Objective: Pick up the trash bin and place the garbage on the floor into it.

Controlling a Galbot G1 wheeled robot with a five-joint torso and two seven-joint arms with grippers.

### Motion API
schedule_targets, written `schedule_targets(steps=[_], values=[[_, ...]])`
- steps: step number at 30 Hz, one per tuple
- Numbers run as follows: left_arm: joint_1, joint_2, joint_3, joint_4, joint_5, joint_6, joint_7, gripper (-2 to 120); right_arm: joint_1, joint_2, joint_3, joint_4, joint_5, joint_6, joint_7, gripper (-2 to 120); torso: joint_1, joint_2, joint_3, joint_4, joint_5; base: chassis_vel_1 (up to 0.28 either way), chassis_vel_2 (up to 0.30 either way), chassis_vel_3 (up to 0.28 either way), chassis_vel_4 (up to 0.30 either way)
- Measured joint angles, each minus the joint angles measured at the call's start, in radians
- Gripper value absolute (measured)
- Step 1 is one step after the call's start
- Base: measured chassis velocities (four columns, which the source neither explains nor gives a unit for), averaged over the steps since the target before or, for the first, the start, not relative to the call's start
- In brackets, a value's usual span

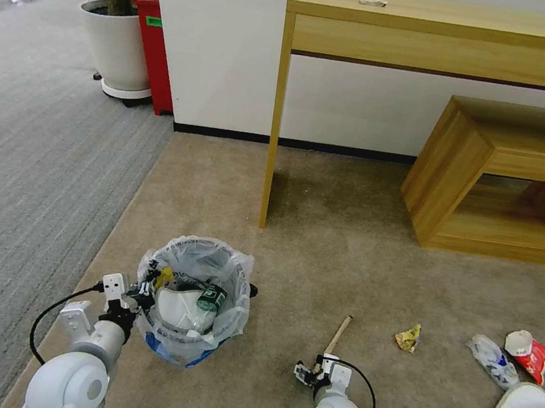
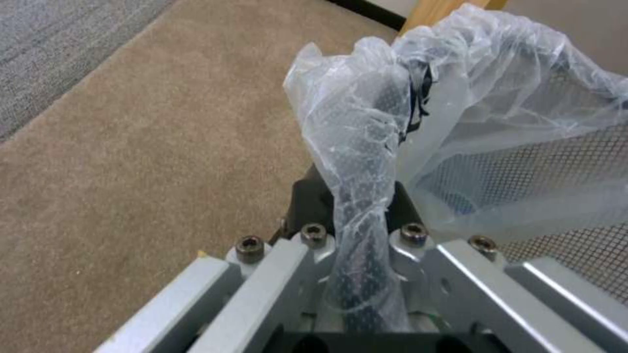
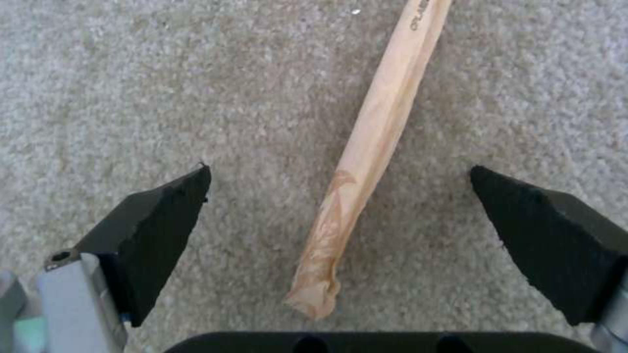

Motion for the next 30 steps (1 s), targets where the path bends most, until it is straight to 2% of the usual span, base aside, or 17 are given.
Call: schedule_targets(steps=[13,30], values=[[0.009,-0.003,0.003,-0.012,0.004,-0.003,0.003,3,-0.009,0.002,-0.021,0.018,-0.01,-0.004,0.005,99,0.0,0.0,0.0,0.0,0.0,0.0,0.0,0.0,0.0],[0.008,-0.006,0.005,-0.013,0.008,-0.003,0.003,3,-0.011,-0.002,-0.042,0.02,-0.01,0.01,0.004,92,0.0,0.0,0.0,0.0,0.0,0.0,0.0,0.0,0.0]])
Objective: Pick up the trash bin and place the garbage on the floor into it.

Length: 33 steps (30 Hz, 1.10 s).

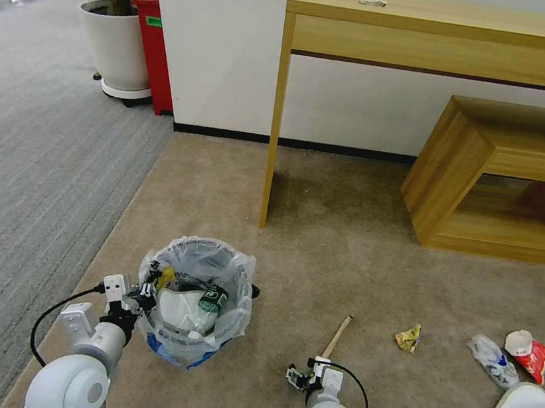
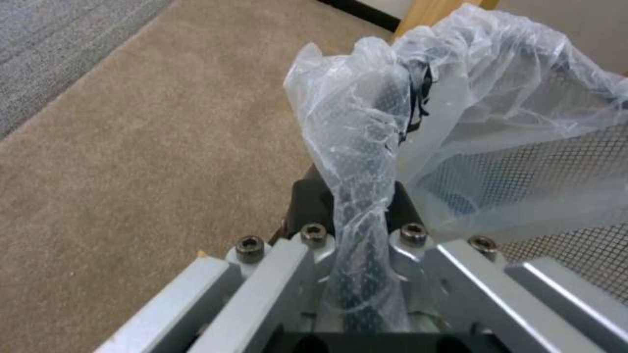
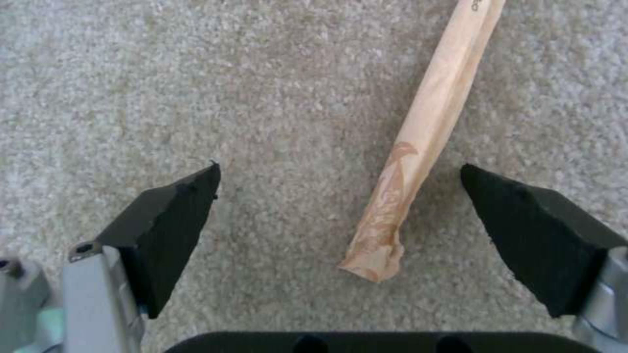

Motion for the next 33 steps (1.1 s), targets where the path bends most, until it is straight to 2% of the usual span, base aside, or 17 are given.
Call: schedule_targets(steps=[6,9,13,14,16,33], values=[[-0.001,0.0,0.0,0.003,0.0,0.0,0.0,3,0.004,-0.001,-0.002,-0.002,0.001,0.005,0.0,89,0.0,0.0,0.0,0.0,0.0,0.0,0.0,0.0,0.0],[-0.002,-0.001,0.0,0.004,0.0,0.0,0.0,3,0.009,0.0,-0.005,-0.005,0.001,0.008,-0.001,82,0.0,0.0,0.0,0.0,0.0,0.0,0.0,0.0,0.0],[-0.002,-0.001,0.0,0.004,0.0,0.0,-0.001,3,0.01,0.001,-0.006,-0.007,0.001,0.01,0.0,79,0.0,0.0,0.0,0.0001,0.0,0.0,0.0,0.0,0.0],[-0.003,-0.001,0.0,0.005,0.0,0.0,-0.001,3,0.012,0.002,-0.007,-0.01,0.0,0.011,0.0,73,0.0,0.0,0.0,0.0,0.0,0.0,0.0,0.0,0.0],[-0.003,0.0,0.0,0.006,0.0,-0.001,-0.001,3,0.014,0.002,-0.008,-0.013,0.0,0.015,-0.001,70,0.0,0.0,0.0,0.0,-0.0001,0.0,0.0,0.0,0.0],[-0.007,0.0,0.001,0.014,-0.002,-0.004,-0.001,3,0.02,0.006,-0.008,-0.027,-0.006,0.022,-0.002,67,0.0,0.0,0.0,0.0,-0.0001,0.0,0.0,0.0,0.0]])
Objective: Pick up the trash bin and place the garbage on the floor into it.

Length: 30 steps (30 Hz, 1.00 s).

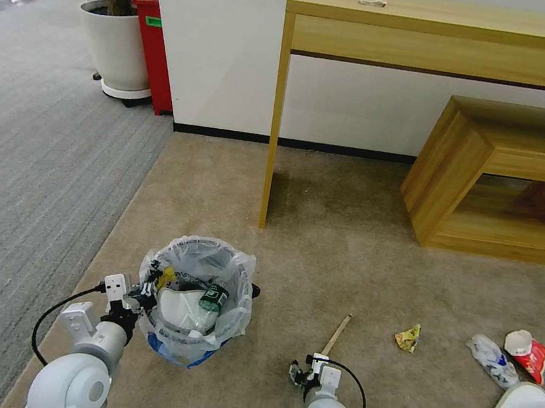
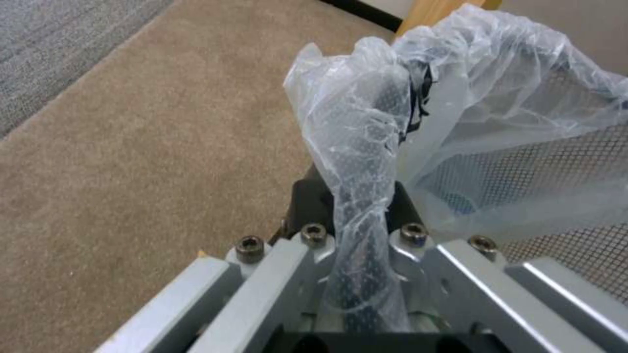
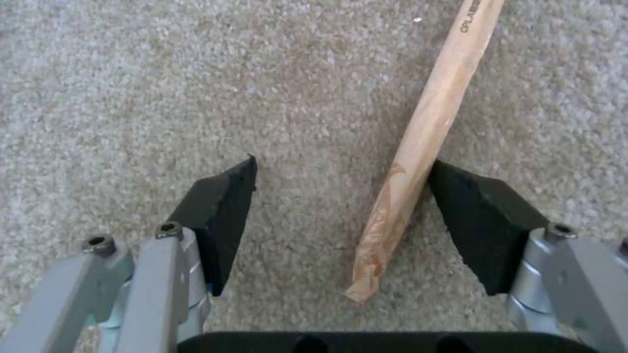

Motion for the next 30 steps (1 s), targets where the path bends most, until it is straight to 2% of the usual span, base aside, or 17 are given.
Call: schedule_targets(steps=[10,21,30], values=[[-0.007,0.001,0.002,0.009,0.0,-0.002,0.0,3,-0.002,-0.001,0.004,-0.004,-0.009,0.009,0.0,56,0.0,0.0,0.0,0.0,0.0,0.0,0.0,0.0,0.0],[-0.008,0.0,0.004,0.012,0.001,-0.003,0.0,3,-0.008,-0.005,0.008,0.001,-0.01,0.011,-0.001,54,0.0,0.0,0.0,0.0001,0.0002,0.0,0.0,0.0,0.0],[-0.01,-0.002,0.008,0.015,0.002,-0.004,0.0,3,-0.013,-0.01,0.012,0.005,-0.013,0.017,-0.001,45,0.0,0.0,0.0,0.0001,0.0001,0.0,0.0,0.0,0.0]])
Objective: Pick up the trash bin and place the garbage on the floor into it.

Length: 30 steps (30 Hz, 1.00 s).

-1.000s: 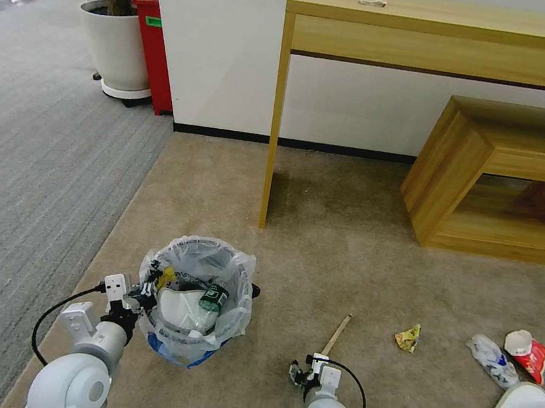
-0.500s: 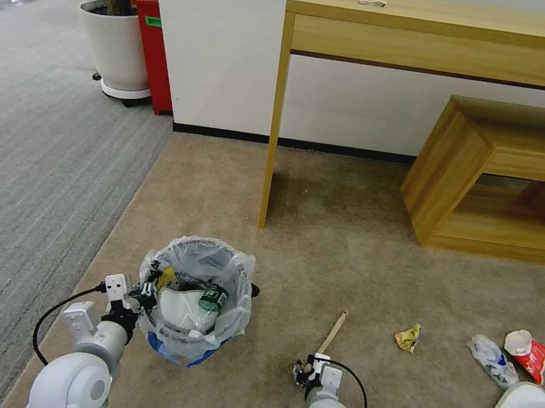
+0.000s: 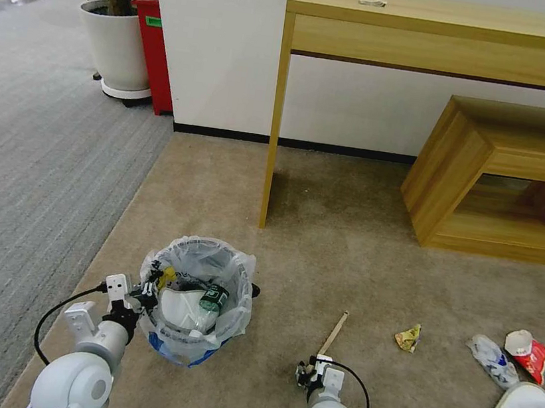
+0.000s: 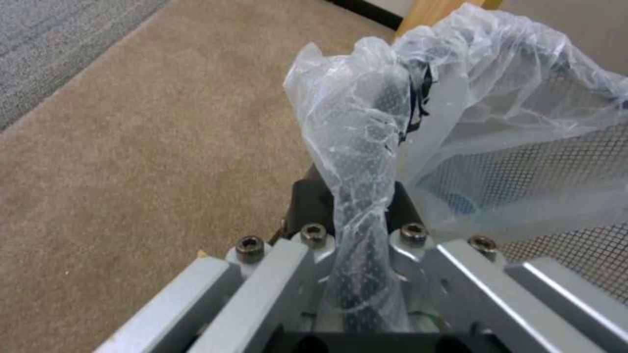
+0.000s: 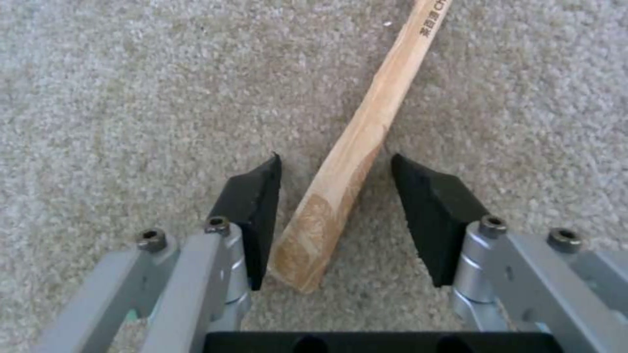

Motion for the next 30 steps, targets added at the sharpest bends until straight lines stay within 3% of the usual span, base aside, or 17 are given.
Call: schedule_targets(steps=[9,16,30], values=[[-0.001,-0.001,0.002,0.0,0.002,0.0,0.0,3,-0.007,-0.003,0.002,0.006,-0.004,0.003,0.002,23,0.0,0.0,0.0,-0.0001,-0.0001,0.0,0.0,0.0,0.0],[0.0,-0.002,0.003,-0.003,0.003,0.0,0.0,3,-0.011,-0.008,0.002,0.014,-0.004,0.005,0.001,13,0.0,0.0,0.0,-0.0001,-0.0001,0.0,0.0,0.0,0.0],[0.001,-0.007,0.004,-0.004,0.008,0.0,0.0,3,-0.026,-0.019,0.002,0.039,-0.018,0.011,0.002,6,0.0,0.0,0.0,-0.0001,0.0,0.0,0.0,0.0,0.0]])
